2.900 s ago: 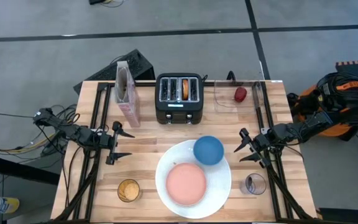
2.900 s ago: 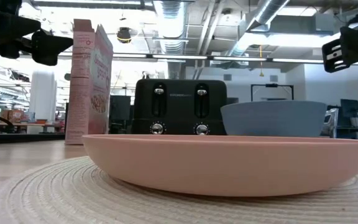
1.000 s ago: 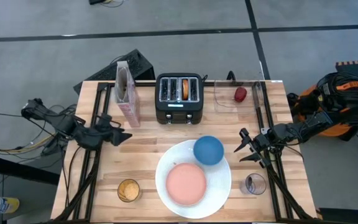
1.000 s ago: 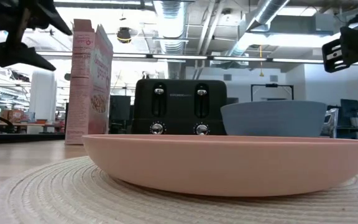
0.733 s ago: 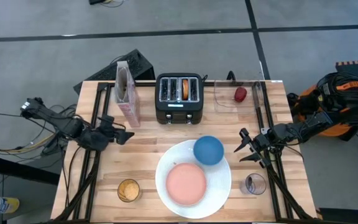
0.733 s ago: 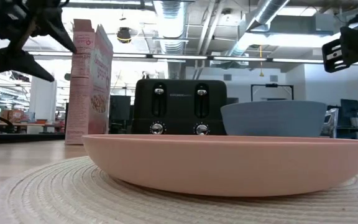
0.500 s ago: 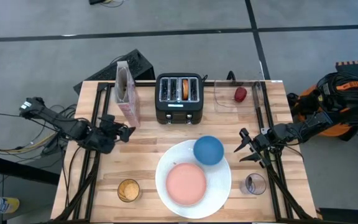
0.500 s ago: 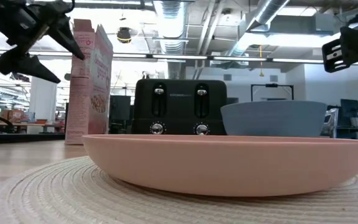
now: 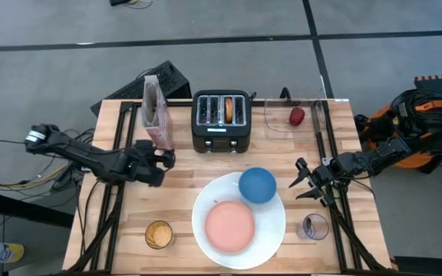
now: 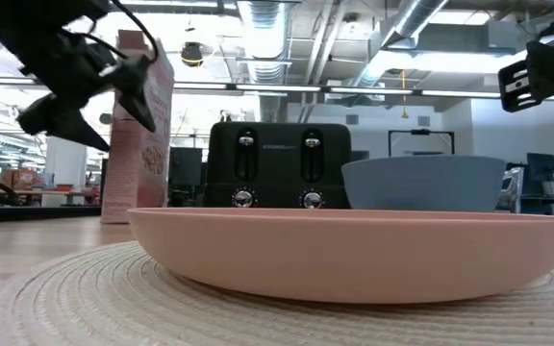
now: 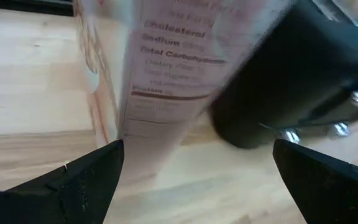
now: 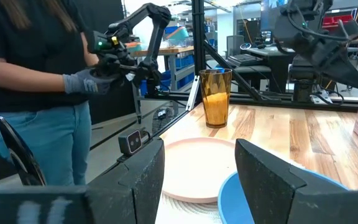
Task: Arrange a breakfast setting
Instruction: Pour the cereals into the blue bowl
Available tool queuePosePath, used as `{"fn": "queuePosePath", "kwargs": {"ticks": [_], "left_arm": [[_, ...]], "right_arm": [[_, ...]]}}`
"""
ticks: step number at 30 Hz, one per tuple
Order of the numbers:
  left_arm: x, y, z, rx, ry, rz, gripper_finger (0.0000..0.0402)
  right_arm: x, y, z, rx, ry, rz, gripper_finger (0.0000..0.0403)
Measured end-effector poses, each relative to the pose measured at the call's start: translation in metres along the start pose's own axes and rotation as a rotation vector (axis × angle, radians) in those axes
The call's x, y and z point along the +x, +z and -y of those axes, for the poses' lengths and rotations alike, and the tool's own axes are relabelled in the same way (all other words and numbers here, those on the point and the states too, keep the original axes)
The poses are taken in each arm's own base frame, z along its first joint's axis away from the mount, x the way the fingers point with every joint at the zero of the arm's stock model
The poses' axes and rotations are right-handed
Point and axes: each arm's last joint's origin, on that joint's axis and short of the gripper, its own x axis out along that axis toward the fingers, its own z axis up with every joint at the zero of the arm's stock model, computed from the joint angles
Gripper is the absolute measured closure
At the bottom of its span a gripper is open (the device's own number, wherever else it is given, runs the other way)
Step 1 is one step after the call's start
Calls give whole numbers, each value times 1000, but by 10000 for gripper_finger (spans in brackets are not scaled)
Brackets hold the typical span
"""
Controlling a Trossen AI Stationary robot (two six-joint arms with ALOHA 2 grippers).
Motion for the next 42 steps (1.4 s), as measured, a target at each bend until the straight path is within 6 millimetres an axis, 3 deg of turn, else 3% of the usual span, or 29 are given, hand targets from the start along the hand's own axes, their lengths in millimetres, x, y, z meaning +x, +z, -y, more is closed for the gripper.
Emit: {"fn": "queuePosePath", "kwargs": {"ticks": [10, 22, 32, 37, 42], "left_arm": [[32, -9, 7, 3, 136, 98, 3], [61, -17, 3, 45, 277, 291, 3], [82, -25, -1, -28, 333, 408, 4], [92, -30, -1, -37, 342, 454, 23], [98, -32, -1, -52, 346, 452, 68]], "right_arm": [[0, 0, 0, 0, 0, 0, 186], [0, 0, 0, 0, 0, 0, 186], [0, 0, 0, 0, 0, 0, 186], [0, 0, 0, 0, 0, 0, 186], [0, 0, 0, 0, 0, 0, 186]]}}
